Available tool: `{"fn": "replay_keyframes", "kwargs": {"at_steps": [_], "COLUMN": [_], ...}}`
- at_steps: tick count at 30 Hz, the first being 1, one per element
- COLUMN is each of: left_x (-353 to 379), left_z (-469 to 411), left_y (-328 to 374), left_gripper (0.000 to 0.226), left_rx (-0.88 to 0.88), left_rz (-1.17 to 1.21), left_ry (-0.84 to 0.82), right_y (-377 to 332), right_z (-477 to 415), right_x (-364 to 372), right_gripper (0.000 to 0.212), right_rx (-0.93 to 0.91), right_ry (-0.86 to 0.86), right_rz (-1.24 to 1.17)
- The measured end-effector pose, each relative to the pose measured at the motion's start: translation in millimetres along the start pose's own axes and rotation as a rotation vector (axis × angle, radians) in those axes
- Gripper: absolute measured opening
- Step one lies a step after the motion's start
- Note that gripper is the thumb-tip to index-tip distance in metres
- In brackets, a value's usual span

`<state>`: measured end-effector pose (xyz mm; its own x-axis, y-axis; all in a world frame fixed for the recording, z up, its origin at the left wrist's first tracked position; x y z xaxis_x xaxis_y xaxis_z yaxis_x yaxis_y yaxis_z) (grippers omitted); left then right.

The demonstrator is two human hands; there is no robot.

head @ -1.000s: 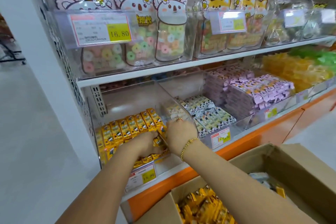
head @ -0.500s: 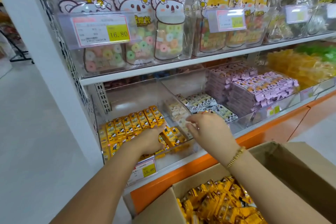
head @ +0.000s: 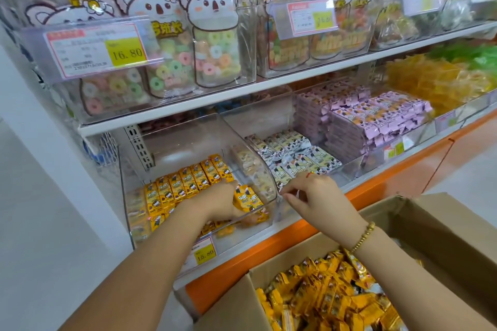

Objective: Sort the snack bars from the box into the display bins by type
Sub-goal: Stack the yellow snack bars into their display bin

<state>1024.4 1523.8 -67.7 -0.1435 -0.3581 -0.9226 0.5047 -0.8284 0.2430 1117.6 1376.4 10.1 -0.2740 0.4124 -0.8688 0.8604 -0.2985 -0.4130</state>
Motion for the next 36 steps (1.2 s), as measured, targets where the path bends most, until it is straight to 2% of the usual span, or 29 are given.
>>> {"fn": "replay_keyframes", "kwargs": {"at_steps": [3, 5, 6, 7, 9, 10, 13, 16, 17, 20, 21, 24, 25, 29, 32, 36], "left_x": [-7, -14, -18, -23, -30, -33, -41, -55, -57, -49, -42, -21, -14, 1, 6, 7], "left_z": [-4, -3, 0, 4, 13, 17, 24, 25, 24, 22, 19, 12, 8, 0, -5, -4], "left_y": [1, -6, -10, -15, -21, -19, 0, 7, 5, -11, -16, -26, -25, -17, -23, -30], "left_gripper": [0.076, 0.075, 0.077, 0.092, 0.11, 0.111, 0.083, 0.052, 0.053, 0.096, 0.1, 0.068, 0.065, 0.069, 0.083, 0.084], "left_rx": [0.018, 0.012, 0.007, -0.01, -0.039, -0.031, 0.094, 0.123, 0.123, 0.068, 0.055, 0.018, 0.029, 0.11, 0.093, 0.102], "left_rz": [-0.044, 0.041, 0.121, 0.224, 0.431, 0.529, 0.755, 0.679, 0.677, 0.688, 0.609, 0.283, 0.216, 0.092, 0.029, 0.038], "left_ry": [0.037, 0.089, 0.124, 0.165, 0.217, 0.234, 0.206, 0.232, 0.236, 0.19, 0.165, 0.108, 0.096, 0.053, 0.053, 0.077], "right_y": [1, -3, -6, -10, -21, -28, -53, -66, -65, -59, -56, -55, -55, -56, -58, -62], "right_z": [3, 4, 4, 4, 1, -1, -10, -17, -20, -23, -22, -24, -25, -31, -35, -39], "right_x": [-2, -8, -12, -16, -19, -16, 3, 14, 14, 9, 8, 9, 11, 27, 35, 46], "right_gripper": [0.014, 0.012, 0.012, 0.014, 0.025, 0.034, 0.051, 0.045, 0.043, 0.04, 0.039, 0.038, 0.039, 0.044, 0.043, 0.041], "right_rx": [-0.01, -0.025, -0.041, -0.063, -0.134, -0.187, -0.349, -0.449, -0.453, -0.441, -0.422, -0.345, -0.316, -0.247, -0.217, -0.152], "right_ry": [0.014, 0.043, 0.066, 0.09, 0.111, 0.094, 0.012, -0.009, -0.008, 0.034, 0.041, 0.034, 0.003, -0.178, -0.238, -0.294], "right_rz": [-0.029, -0.069, -0.095, -0.122, -0.173, -0.191, -0.14, -0.022, -0.012, -0.011, -0.009, 0.026, 0.057, 0.228, 0.227, 0.212]}}
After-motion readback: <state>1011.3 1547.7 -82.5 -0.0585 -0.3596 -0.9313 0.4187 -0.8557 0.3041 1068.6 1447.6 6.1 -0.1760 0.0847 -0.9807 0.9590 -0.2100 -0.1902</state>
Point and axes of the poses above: each hand's wrist, its own z-axis away from the middle knuckle, its own x-axis out of the palm, y = z × x, the point moved 9 cm from there along -z, towards the middle knuckle, and after that the axes turned 9 degrees about x, right-handed, at the moved point
